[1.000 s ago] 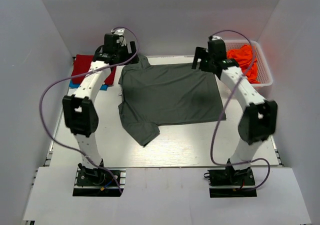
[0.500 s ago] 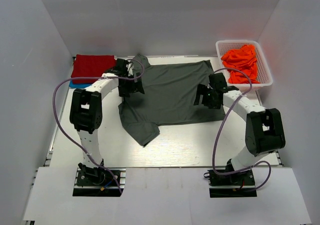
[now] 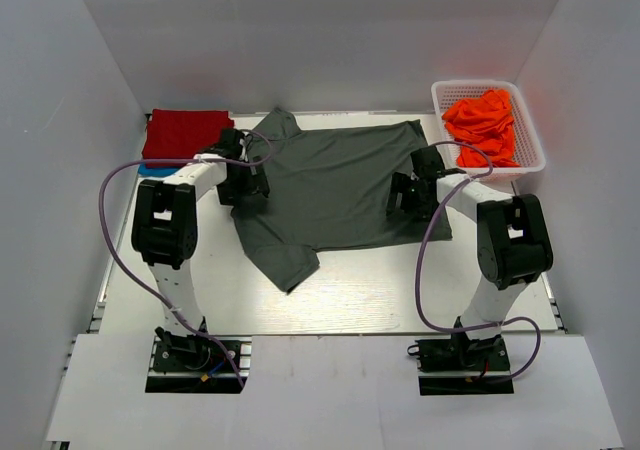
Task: Fold and stack the t-shirts
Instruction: Flatten out the tshirt
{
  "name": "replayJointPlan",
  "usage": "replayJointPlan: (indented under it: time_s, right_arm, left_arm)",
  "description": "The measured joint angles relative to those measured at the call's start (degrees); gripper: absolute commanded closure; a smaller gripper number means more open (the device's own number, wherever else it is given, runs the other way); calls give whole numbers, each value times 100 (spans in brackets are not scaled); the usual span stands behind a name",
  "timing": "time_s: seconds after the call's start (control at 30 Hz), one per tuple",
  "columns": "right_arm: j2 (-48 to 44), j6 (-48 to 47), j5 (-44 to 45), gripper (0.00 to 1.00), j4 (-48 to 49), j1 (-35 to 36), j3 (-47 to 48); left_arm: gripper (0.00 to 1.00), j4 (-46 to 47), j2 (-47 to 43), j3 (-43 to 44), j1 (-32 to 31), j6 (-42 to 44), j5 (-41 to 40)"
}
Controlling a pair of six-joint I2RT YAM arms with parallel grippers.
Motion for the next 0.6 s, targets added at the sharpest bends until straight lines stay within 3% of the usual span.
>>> replayJointPlan:
  time_s: [0.3,0.6]
  right_arm:
    - [39,59,55,10,11,-63,42]
    - [-396,-387,-249,10,-70,-72,52]
  left_arm:
    - [0,-205,4,103,452,-24,-466]
    - [0,-328,-398,197,568,-199,-140]
